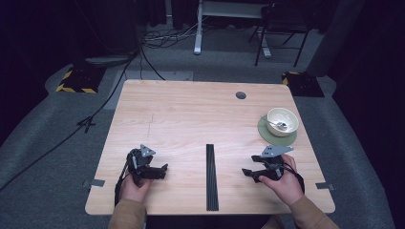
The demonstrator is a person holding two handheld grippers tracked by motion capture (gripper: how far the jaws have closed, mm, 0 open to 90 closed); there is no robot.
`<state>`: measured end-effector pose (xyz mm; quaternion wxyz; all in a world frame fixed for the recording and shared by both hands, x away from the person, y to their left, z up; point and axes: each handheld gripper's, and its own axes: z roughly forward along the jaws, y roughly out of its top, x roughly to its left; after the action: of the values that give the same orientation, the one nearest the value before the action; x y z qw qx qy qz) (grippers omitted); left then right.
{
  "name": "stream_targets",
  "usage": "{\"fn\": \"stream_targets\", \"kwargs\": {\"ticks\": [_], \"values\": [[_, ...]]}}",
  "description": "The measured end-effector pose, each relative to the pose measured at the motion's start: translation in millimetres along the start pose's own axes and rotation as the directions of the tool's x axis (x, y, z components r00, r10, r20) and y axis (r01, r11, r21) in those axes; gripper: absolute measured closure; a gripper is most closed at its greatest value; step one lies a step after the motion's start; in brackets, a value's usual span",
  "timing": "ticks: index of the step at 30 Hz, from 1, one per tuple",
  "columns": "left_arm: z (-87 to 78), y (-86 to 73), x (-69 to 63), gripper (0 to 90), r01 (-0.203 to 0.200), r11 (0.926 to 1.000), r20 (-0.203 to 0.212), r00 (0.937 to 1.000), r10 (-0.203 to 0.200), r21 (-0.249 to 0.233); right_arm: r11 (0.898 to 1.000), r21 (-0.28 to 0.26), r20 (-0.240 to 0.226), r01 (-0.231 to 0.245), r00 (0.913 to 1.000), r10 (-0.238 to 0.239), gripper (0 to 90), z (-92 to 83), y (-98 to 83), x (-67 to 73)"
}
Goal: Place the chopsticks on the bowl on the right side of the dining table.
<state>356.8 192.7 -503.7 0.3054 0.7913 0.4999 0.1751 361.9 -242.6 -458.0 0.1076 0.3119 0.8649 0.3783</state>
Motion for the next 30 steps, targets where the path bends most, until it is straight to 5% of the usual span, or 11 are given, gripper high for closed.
{"fn": "stream_targets", "kwargs": {"ticks": [13, 20, 30], "values": [[0.7, 1.0, 0.6, 1.2, -0.005, 1.0, 0.008, 1.0, 0.005, 0.002, 0.999, 0.007, -0.051, 0.052, 0.9974, -0.052, 30.3, 19.6, 26.0, 18.6], [0.7, 1.0, 0.6, 1.2, -0.004, 1.0, 0.008, 1.0, 0.004, 0.003, 0.997, -0.043, -0.08, 0.057, 0.995, -0.06, 30.8, 34.3, 36.3, 30.0], [0.7, 1.0, 0.7, 1.2, -0.005, 1.0, 0.008, 1.0, 0.005, 0.003, 0.997, -0.043, -0.091, 0.067, 0.9934, -0.07, 26.5, 63.1, 33.5, 45.8]]}}
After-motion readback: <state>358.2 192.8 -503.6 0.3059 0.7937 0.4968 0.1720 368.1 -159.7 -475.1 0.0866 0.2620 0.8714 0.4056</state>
